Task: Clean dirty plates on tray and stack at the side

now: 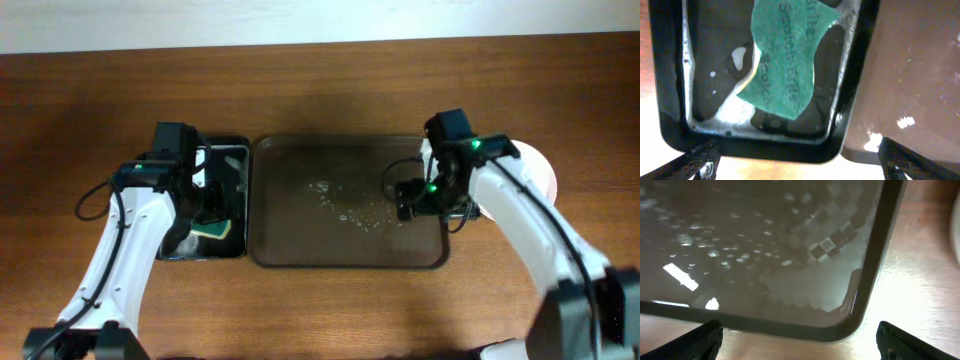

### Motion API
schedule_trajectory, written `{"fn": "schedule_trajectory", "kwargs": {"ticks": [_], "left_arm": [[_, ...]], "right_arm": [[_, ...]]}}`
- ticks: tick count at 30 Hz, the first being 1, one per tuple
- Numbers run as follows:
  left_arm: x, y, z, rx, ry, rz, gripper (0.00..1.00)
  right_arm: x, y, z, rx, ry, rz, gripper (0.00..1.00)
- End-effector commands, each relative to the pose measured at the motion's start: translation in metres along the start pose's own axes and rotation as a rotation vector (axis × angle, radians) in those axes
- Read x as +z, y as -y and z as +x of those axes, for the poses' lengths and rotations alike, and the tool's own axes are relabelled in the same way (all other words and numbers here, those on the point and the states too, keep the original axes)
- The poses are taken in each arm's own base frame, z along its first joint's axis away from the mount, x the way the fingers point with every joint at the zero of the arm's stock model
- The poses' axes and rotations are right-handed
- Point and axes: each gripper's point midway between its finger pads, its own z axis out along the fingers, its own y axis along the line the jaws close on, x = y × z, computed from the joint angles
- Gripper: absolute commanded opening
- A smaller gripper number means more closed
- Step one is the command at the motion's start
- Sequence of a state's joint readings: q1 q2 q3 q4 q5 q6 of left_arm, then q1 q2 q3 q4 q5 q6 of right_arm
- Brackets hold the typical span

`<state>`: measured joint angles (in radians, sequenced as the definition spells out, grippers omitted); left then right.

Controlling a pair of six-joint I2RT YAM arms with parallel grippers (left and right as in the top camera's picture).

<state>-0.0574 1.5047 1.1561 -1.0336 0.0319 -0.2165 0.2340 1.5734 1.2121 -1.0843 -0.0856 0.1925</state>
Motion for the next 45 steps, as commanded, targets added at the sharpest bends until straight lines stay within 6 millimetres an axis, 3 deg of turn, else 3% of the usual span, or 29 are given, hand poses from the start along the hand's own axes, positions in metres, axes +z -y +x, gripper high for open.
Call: {"fn": "schedule_trajectory", "kwargs": {"ticks": [1, 5, 11, 17, 21, 33, 37, 39, 42, 45], "left_arm": [[-0.032, 0.005, -0.001, 0.015, 0.103, 0.049, 0.99], [-0.062, 0.004, 0.005, 0.041, 0.272, 0.079, 0.99], [-0.097, 0.001, 0.027, 0.052, 0.539, 0.133, 1.00], [-0.109, -0.004, 0.051, 0.057, 0.654, 0.156, 1.00], [-0.113, -0.004, 0.052, 0.058, 0.671, 0.159, 0.99], [-0.113, -0.004, 0.052, 0.057, 0.670, 0.159, 0.99], [-0.113, -0.004, 0.052, 0.057, 0.670, 0.159, 0.99], [-0.113, -0.004, 0.052, 0.057, 0.670, 0.159, 0.99], [-0.113, -0.004, 0.052, 0.057, 0.670, 0.159, 0.99], [-0.113, -0.004, 0.052, 0.057, 0.670, 0.159, 0.99]], "right_arm": [[-0.037, -0.010, -0.003, -0.037, 0.192, 0.052, 0.99], [-0.063, -0.024, 0.008, -0.098, 0.354, 0.014, 0.99], [-0.082, -0.017, 0.041, -0.116, 0.497, -0.025, 0.99], [-0.104, -0.008, 0.070, -0.114, 0.591, -0.056, 0.99], [-0.108, -0.007, 0.072, -0.114, 0.609, -0.061, 0.99], [-0.093, -0.006, 0.070, -0.112, 0.540, -0.035, 0.99], [-0.114, 0.013, 0.063, -0.074, 0.657, 0.003, 0.99], [-0.136, 0.020, 0.057, -0.091, 0.768, 0.018, 0.99], [-0.162, 0.030, 0.059, -0.112, 0.899, 0.038, 0.99], [-0.175, 0.038, 0.063, -0.108, 0.998, 0.065, 0.99]]}}
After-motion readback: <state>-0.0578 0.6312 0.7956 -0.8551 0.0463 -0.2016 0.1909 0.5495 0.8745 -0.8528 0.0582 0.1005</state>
